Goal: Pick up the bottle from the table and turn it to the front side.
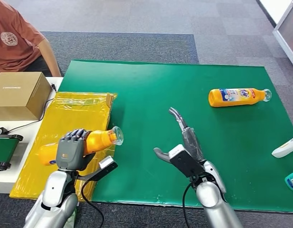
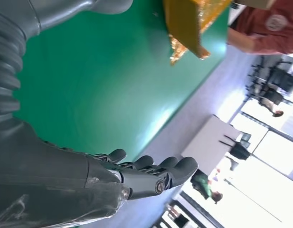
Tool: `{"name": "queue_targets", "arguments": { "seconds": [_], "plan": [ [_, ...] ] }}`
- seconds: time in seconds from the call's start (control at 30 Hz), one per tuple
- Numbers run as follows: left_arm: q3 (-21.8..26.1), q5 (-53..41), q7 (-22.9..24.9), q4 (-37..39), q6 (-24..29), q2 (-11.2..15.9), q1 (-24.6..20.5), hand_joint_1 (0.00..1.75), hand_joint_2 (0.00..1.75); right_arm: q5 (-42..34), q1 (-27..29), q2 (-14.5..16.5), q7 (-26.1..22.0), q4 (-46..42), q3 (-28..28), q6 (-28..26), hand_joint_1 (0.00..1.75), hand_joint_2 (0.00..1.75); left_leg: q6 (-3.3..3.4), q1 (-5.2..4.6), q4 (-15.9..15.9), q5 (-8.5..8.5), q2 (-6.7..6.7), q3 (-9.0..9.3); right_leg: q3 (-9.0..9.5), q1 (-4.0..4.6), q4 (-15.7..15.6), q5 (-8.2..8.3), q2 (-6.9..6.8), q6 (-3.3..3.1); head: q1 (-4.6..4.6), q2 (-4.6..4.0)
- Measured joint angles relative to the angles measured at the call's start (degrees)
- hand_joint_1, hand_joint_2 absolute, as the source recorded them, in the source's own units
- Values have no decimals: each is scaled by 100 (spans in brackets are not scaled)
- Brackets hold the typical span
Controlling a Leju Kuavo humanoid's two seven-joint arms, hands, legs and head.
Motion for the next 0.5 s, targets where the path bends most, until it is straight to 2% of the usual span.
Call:
{"name": "queue_targets", "arguments": {
  "seconds": [0.13,0.17,0.27,0.3,0.5],
  "plan": [
    [139,21,-103,912,50,-9,-223,175,175,-76,0,-2,-79,-397,4,-1,0,175,0,0,0,1,0,0,0,0,0,0,0,-1,-1,0],
    [169,7,-112,1102,77,-11,-279,151,175,-85,0,-3,-91,-476,8,-1,0,175,0,0,0,1,0,0,0,0,0,0,0,0,0,-1],
    [239,-102,-120,1561,222,-26,-481,20,175,-109,0,-5,-119,-667,30,-1,0,175,0,0,0,1,-1,0,4,0,0,0,-1,0,1,-1],
    [262,-144,-120,1687,277,-32,-547,0,175,-112,1,-7,-124,-718,42,-4,0,175,0,0,0,1,-1,1,4,0,0,0,0,-1,0,-1],
    [387,-252,-114,2029,518,-103,-621,0,175,-118,34,-33,-131,-915,105,-47,0,175,0,1,0,1,0,1,2,1,0,1,0,-1,0,-1]
  ]
}}
